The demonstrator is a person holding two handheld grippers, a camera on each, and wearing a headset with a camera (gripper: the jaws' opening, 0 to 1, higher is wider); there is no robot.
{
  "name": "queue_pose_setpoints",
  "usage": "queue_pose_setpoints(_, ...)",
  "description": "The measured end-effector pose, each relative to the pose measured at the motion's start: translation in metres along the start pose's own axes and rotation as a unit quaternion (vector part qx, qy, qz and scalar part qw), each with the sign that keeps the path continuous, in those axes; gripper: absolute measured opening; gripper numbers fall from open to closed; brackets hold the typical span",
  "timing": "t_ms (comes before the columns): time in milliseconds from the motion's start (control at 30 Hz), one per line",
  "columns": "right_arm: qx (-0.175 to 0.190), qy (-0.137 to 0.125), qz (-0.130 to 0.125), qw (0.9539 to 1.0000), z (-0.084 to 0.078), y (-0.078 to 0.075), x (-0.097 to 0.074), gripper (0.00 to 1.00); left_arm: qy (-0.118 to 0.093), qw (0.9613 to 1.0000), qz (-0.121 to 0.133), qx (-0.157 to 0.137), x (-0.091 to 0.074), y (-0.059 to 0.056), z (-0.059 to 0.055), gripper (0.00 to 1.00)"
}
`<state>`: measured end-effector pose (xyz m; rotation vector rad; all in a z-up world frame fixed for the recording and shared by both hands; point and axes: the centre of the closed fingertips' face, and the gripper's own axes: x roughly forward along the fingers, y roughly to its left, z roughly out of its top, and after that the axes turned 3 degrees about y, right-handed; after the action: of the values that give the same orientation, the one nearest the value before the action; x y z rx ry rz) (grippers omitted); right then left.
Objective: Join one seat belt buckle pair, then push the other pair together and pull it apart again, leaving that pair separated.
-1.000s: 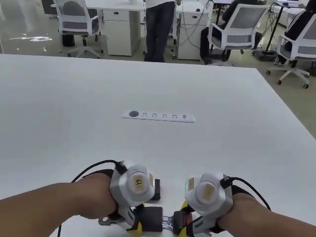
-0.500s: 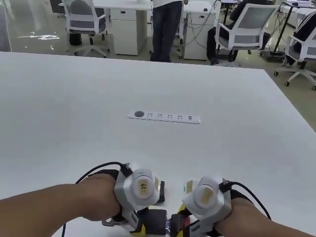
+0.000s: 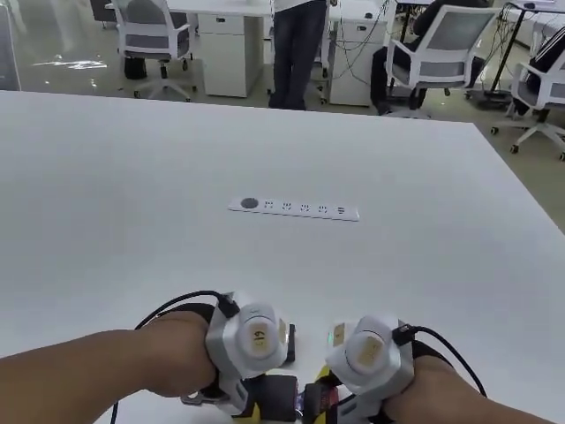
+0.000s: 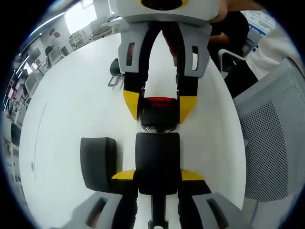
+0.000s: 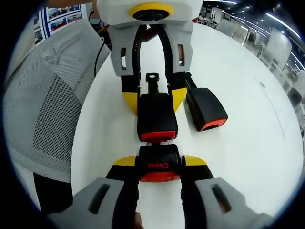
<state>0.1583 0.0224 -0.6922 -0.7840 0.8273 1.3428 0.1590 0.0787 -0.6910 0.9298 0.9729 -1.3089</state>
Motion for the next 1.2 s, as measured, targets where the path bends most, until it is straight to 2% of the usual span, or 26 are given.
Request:
queue_pose_setpoints(133, -0.006, 0.003, -0.001, 1.0, 0.0012, 0.0015, -0.0011, 0.31, -0.008, 0.9999, 0.001, -0.006, -0.0008, 0.0001, -0.0016, 0.32)
queue_pose_setpoints(167, -0.004, 0.003, -0.002, 1.0, 0.0007, 0.0016, -0.0015, 0.31, -0.019, 0.9997, 0.003, -0.012, -0.0012, 0.0006, -0.0022, 0.32)
queue_pose_setpoints(233, -0.009, 0.005, -0.002, 0.9999, -0.0002, 0.0011, -0.0015, 0.31, -0.024, 0.9996, 0.008, -0.011, -0.0021, -0.0017, -0.0025, 0.31)
queue_pose_setpoints(700, -0.017, 0.005, 0.0, 0.9998, 0.0005, 0.004, -0.0026, 0.31, -0.026, 0.9994, 0.006, -0.021, -0.0011, -0.0046, -0.0051, 0.31)
queue_pose_setpoints(900, -0.008, -0.004, -0.001, 1.0, 0.0005, 0.0023, -0.0035, 0.31, -0.032, 0.9992, 0.007, -0.025, -0.001, -0.0041, -0.0044, 0.31)
queue_pose_setpoints(1133, -0.01, -0.004, -0.004, 0.9999, 0.0, 0.0012, -0.0018, 0.31, -0.029, 0.9992, 0.005, -0.028, -0.0006, -0.0038, -0.0034, 0.31)
queue_pose_setpoints(1200, -0.01, -0.005, -0.003, 0.9999, 0.0001, 0.0019, -0.0019, 0.31, -0.022, 0.9994, 0.006, -0.024, -0.0005, -0.0037, -0.0031, 0.31)
